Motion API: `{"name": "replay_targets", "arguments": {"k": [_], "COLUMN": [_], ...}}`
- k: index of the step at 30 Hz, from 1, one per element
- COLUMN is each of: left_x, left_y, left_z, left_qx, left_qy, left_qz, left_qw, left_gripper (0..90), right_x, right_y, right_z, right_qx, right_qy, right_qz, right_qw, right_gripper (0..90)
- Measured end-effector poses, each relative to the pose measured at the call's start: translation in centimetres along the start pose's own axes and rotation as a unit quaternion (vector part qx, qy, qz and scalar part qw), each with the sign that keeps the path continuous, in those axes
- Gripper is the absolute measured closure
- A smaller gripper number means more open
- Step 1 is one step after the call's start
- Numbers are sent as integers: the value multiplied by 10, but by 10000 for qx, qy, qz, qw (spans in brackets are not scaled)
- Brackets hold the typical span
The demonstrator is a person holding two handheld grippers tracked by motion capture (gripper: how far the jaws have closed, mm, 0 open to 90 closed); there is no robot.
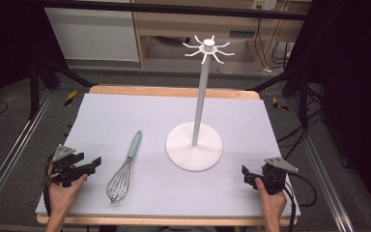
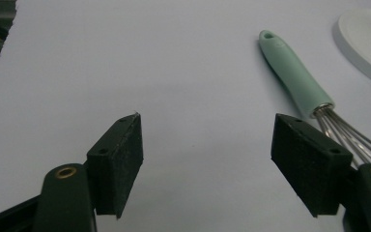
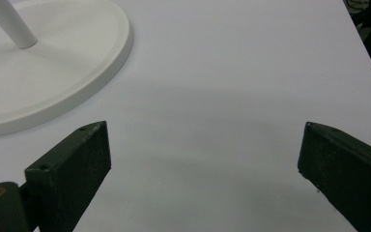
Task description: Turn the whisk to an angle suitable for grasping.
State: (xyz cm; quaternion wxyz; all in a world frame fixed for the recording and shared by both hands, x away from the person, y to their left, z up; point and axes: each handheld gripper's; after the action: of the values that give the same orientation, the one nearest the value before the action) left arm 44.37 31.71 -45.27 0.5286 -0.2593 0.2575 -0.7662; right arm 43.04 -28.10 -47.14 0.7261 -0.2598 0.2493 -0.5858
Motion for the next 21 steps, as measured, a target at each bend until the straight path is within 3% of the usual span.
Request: {"name": "replay_targets", "arguments": {"k": [6, 9, 18, 21], "left_x": [12, 17, 30, 34], "left_y": [-6, -7, -10, -12], "left_z": [5, 8, 20, 24], "left_qx": [50, 14, -57, -94], "left_qy": [48, 107, 226, 304], "left_qz": [-140, -196, -301, -280], "left_qw": [9999, 9997, 9993, 9991], "left_gripper": [295, 309, 336, 337], "right_x": [-8, -11, -14, -14], "right_y": [3, 2, 3, 3], "right_z": [1, 1, 3, 3], "right_qx": [-116, -46, -87, -84], "right_qy": [-145, -178, -200, -148], "right_qz": [-100, -142, -309, -249], "right_qw": [9998, 9997, 9993, 9995], "right_gripper": [45, 45, 57, 58]}}
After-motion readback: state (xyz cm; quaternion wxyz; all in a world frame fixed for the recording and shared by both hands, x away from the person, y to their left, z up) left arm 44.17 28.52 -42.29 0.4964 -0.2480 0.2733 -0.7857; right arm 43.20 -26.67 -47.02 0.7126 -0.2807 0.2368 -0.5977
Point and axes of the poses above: each handheld gripper's, and its own axes: y roughly forward along the jaws, z roughly out of its top, x roughly to its right, and after that the axes turned 8 degrees about -x, right-handed
